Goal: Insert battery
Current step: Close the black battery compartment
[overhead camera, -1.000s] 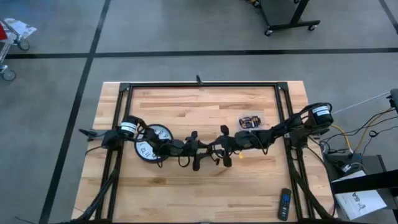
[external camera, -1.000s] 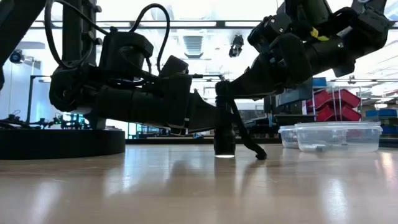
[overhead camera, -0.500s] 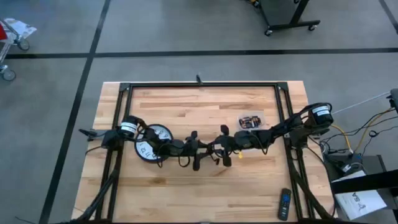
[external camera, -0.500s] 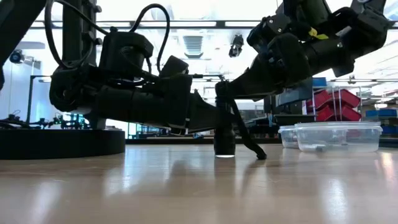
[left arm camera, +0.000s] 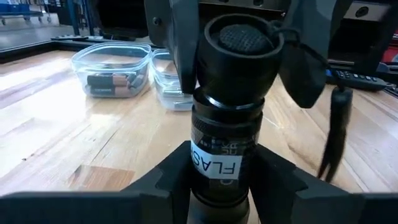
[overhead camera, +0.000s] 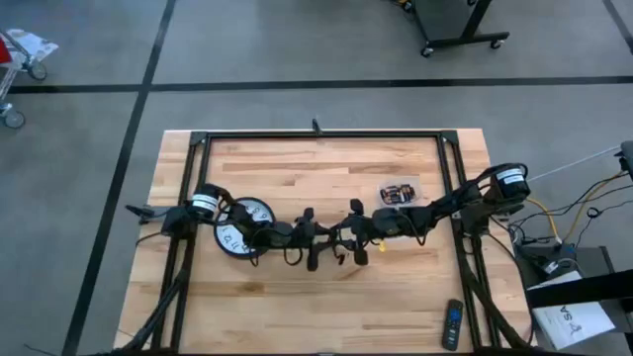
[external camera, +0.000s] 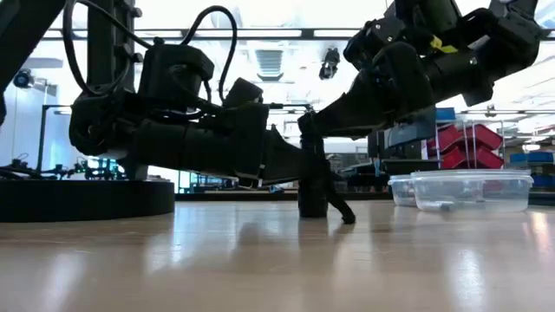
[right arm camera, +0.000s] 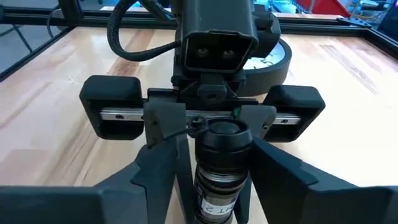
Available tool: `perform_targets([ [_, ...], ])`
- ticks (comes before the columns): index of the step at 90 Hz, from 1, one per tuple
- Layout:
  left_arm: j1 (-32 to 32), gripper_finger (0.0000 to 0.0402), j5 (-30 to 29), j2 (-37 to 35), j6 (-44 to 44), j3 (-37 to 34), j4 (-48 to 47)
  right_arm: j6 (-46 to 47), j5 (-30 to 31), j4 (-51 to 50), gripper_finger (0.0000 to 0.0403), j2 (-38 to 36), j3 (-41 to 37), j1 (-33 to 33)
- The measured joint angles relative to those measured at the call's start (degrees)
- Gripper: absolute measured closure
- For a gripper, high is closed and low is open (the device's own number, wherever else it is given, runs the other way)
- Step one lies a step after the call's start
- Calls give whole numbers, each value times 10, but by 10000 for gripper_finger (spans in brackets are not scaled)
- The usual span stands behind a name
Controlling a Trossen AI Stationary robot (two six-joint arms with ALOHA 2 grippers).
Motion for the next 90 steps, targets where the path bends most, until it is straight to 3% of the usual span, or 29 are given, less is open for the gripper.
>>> perform_targets([
  [66,0,272,1,0,-5,0,-8,-15,-3,-89,222,-65,4,0],
  [90,0,284,0,0,-5,0,-13,-15,-3,-226,222,-65,72,0],
])
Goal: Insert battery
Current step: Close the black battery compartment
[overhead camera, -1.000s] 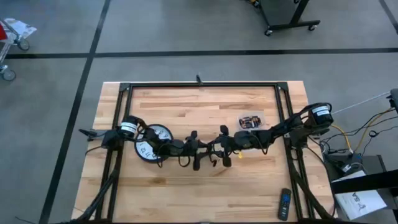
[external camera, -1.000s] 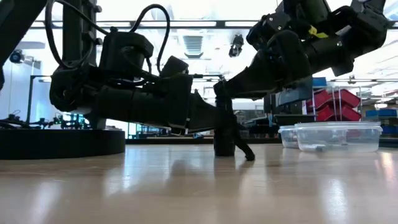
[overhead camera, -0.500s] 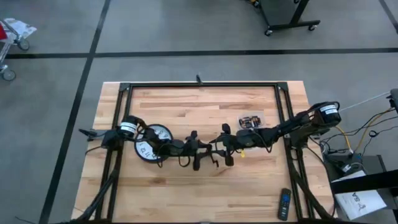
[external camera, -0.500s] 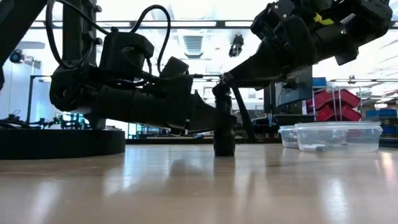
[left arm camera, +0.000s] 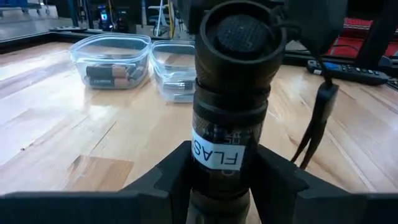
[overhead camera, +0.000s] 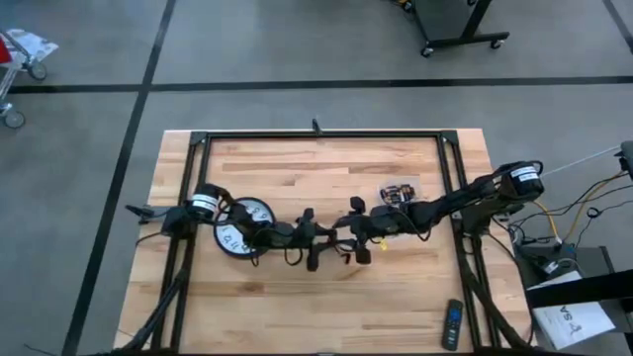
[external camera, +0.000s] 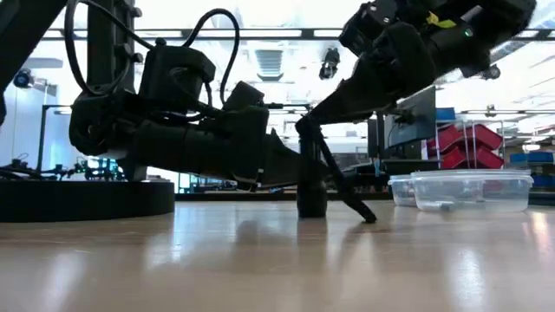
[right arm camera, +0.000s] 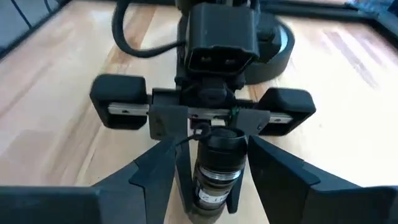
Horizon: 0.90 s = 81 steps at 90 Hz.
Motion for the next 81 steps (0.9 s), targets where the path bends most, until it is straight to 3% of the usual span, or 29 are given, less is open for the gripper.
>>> perform_targets([
  [20,0,275,0,0,0,0,-2,-15,-7,-175,222,0,83,0],
  [45,0,282,0,0,0,0,-3,-64,-31,-318,222,0,166,-1],
  [62,0,282,0,0,0,0,-3,-81,-36,-361,222,2,185,-22],
  [81,0,272,0,0,0,0,-3,-41,-89,-361,222,2,193,-46],
])
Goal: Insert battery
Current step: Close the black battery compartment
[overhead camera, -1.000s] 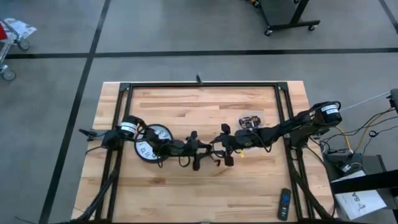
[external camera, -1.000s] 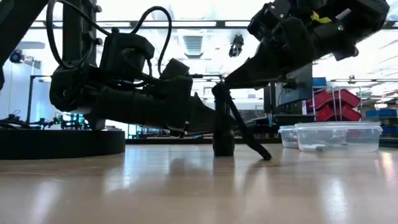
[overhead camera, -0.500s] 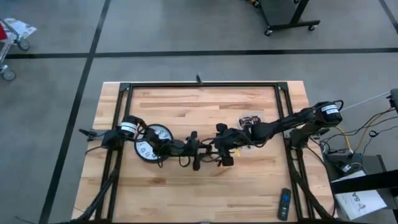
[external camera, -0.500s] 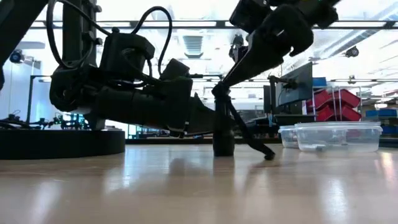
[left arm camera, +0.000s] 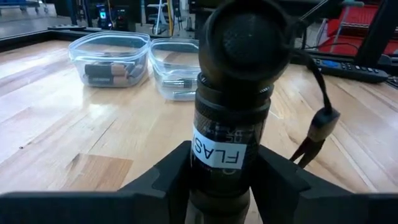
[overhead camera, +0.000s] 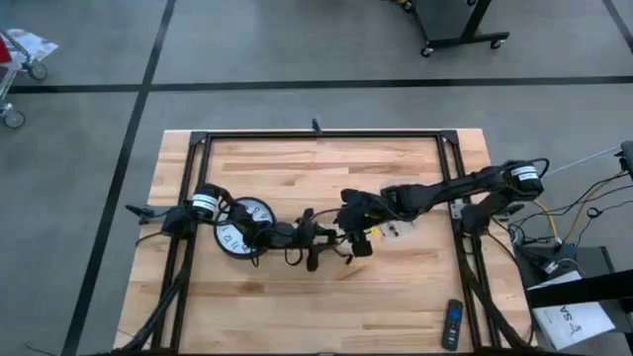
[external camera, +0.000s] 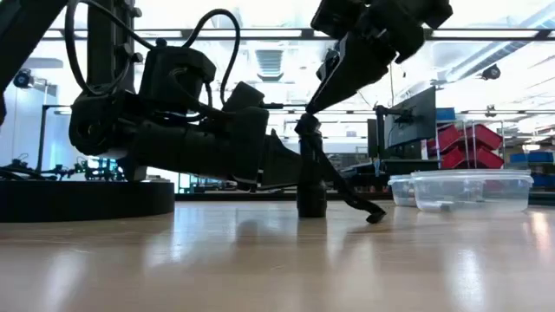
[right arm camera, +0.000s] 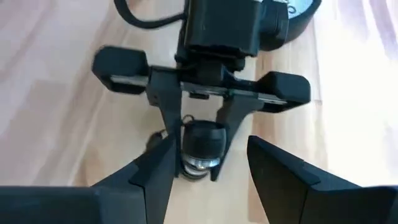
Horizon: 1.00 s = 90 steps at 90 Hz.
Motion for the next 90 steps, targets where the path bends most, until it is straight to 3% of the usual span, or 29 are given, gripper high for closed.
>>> perform_targets([
  [31,0,283,0,0,0,0,0,12,-16,-91,218,41,69,-3],
  [43,0,273,0,0,0,1,-3,-1,-16,-160,197,69,120,-3],
  [67,0,281,0,0,0,1,-6,-5,-16,-201,142,97,168,-4],
  [90,0,275,0,0,0,2,-7,-15,-16,-204,130,114,172,-5],
])
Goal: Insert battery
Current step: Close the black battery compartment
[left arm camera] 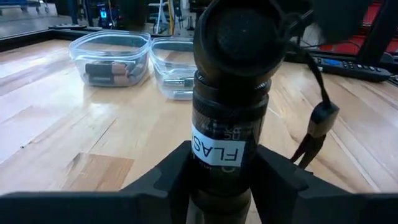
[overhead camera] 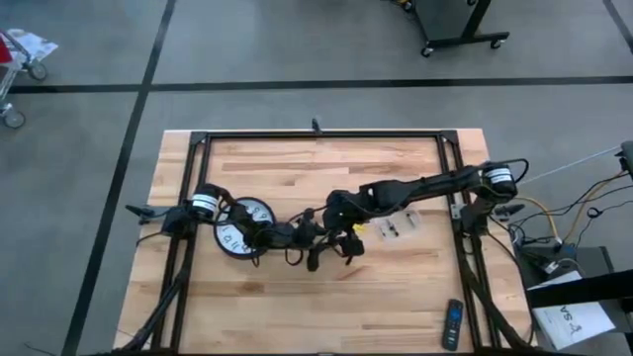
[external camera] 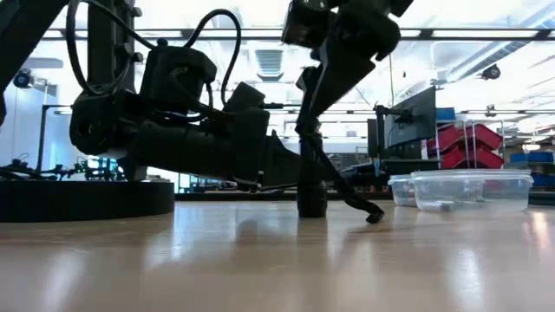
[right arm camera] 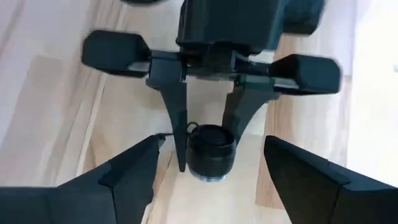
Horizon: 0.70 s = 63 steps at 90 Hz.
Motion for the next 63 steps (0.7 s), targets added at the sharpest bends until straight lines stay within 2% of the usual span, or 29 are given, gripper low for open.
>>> perform_targets([
  [13,0,269,0,0,0,0,-2,1,0,8,143,-2,1,-2],
  [40,0,284,0,0,0,0,-1,-8,0,8,179,8,1,-7],
  [63,0,270,0,0,0,0,-2,-17,0,25,197,19,2,-7],
])
